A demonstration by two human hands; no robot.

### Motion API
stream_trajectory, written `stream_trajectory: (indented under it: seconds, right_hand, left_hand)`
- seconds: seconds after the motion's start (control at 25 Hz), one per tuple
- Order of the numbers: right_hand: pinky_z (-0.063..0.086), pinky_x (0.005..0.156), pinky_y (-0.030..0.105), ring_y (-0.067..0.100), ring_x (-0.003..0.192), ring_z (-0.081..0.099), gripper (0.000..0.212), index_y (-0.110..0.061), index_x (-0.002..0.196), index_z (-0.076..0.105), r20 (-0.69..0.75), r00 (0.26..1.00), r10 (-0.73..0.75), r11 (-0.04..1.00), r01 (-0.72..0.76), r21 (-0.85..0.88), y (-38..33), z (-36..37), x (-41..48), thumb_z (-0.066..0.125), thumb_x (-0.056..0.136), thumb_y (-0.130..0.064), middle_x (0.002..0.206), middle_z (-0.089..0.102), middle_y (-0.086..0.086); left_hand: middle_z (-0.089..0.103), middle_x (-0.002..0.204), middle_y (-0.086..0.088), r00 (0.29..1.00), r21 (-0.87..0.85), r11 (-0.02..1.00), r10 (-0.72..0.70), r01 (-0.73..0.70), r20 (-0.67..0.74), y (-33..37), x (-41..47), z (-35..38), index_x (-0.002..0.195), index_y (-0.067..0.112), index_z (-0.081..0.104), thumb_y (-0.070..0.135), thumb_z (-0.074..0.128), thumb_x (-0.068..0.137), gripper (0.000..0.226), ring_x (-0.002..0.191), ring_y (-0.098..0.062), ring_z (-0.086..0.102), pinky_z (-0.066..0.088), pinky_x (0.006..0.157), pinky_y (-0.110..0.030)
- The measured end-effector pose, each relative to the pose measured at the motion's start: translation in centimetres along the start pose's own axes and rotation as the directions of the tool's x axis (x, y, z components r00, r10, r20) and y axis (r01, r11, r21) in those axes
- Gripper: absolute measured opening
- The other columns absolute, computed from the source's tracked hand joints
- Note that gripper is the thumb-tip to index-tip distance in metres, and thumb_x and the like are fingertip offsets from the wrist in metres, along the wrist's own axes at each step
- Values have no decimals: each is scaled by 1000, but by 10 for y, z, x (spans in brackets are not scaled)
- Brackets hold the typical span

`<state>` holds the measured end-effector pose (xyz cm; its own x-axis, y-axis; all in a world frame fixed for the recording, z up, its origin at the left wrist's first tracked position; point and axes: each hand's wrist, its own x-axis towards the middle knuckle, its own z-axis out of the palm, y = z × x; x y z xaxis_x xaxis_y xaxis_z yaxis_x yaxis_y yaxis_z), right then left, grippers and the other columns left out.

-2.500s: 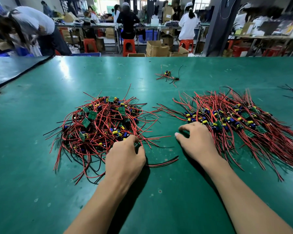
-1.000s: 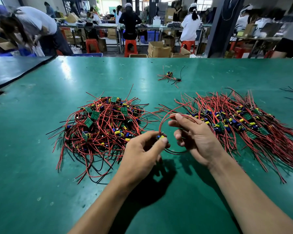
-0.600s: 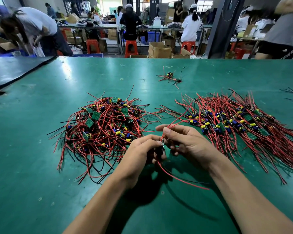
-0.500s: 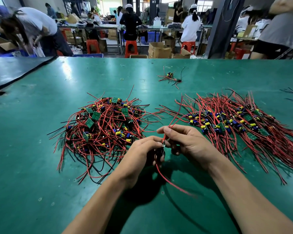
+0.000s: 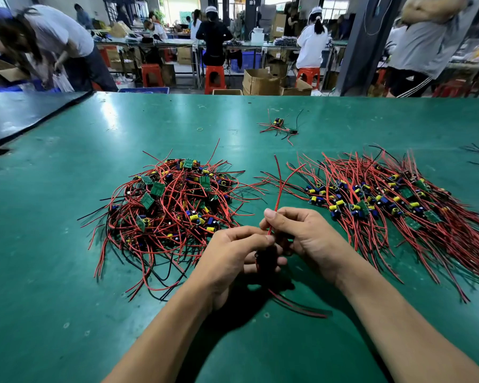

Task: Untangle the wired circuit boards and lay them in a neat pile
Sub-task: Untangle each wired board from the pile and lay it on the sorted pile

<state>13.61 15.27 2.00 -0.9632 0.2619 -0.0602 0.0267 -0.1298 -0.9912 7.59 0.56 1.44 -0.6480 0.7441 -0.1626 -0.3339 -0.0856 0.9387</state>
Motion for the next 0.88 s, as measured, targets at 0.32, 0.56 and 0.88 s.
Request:
stream_trajectory:
  seconds: [0.32, 0.56, 0.88]
  right_hand:
    - [42, 41, 24, 17, 46, 49, 28, -16, 67, 66, -5, 976, 216, 975, -215, 63, -1, 4, -3, 69, 85, -37, 57, 52, 5]
    - [47, 51, 26, 18, 56, 51, 32, -12, 96, 76, 59, 984, 166, 973, -174, 154, 8, 1, 0, 82, 73, -32, 76, 64, 6]
    - [24, 35, 15, 7, 40, 32, 10, -12, 81, 75, -202, 976, 86, 995, -74, 66, 14, -8, 12, 72, 88, -18, 58, 40, 2]
  left_hand:
    - [72, 80, -18, 1000, 91, 996, 18, -16, -23, -6, 1, 3, 87, -2, 71, 12, 67, 89, 14, 61, -28, 68, 58, 59, -32]
    - [68, 69, -16, 997, 45, 999, 12, -8, -78, -1, 0, -1, 85, 4, 71, 6, 60, 93, 14, 54, -24, 66, 56, 52, -27]
    - [64, 61, -10, 999, 189, 981, 35, -34, -5, -5, 1, 0, 74, 7, 66, 4, 59, 91, 19, 52, -19, 60, 55, 56, -29]
